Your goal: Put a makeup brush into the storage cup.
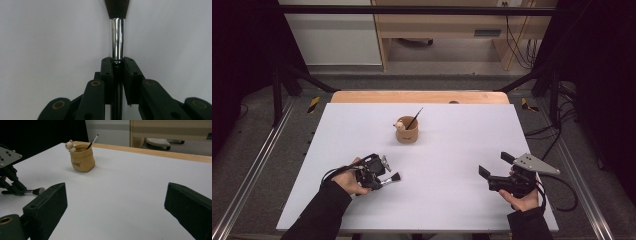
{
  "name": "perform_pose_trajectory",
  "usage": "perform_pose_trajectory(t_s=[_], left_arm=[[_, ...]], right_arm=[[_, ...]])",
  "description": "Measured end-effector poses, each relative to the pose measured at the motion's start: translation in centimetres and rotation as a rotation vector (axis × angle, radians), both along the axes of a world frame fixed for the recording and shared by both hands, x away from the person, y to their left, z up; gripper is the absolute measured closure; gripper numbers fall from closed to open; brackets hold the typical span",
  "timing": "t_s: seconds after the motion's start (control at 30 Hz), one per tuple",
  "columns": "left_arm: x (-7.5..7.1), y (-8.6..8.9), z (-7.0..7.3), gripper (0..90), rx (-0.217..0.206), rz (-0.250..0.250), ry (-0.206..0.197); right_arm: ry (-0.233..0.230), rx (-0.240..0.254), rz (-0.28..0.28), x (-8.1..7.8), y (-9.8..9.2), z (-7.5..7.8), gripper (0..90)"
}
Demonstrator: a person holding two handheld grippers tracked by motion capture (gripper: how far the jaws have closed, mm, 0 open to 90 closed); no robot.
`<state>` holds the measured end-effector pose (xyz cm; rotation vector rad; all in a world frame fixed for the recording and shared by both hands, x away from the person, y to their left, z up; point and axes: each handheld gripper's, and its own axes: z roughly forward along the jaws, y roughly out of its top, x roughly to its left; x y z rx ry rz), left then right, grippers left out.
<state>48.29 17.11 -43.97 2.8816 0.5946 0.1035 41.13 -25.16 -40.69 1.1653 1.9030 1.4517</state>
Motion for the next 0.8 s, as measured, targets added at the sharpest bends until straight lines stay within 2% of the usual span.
perform_pose_trajectory(t_s=[0.17,0.33,0.47,0.73,0.8], left_arm=[[-0.1,0.3,0.7,79.1,-0.021,0.003,-0.002],[-0.1,0.5,1.5,79.1,-0.045,0.011,-0.022],[-0.1,0.8,2.4,79.1,-0.1,0.033,-0.05],[-0.5,1.5,3.9,79.1,-0.229,0.097,-0.139],[-0.7,1.5,4.2,79.1,-0.249,0.109,-0.167]], right_arm=[[0.001,0.002,-0.001,0.0,0.0,0.0,5.2],[0.0,0.002,-0.001,0.0,0.0,0.0,5.2],[-0.002,0.001,0.001,0.0,-0.1,0.0,5.2],[-0.001,0.004,0.0,0.0,0.0,0.0,5.2],[-0.001,0.005,0.001,0.0,0.0,0.0,5.2]])
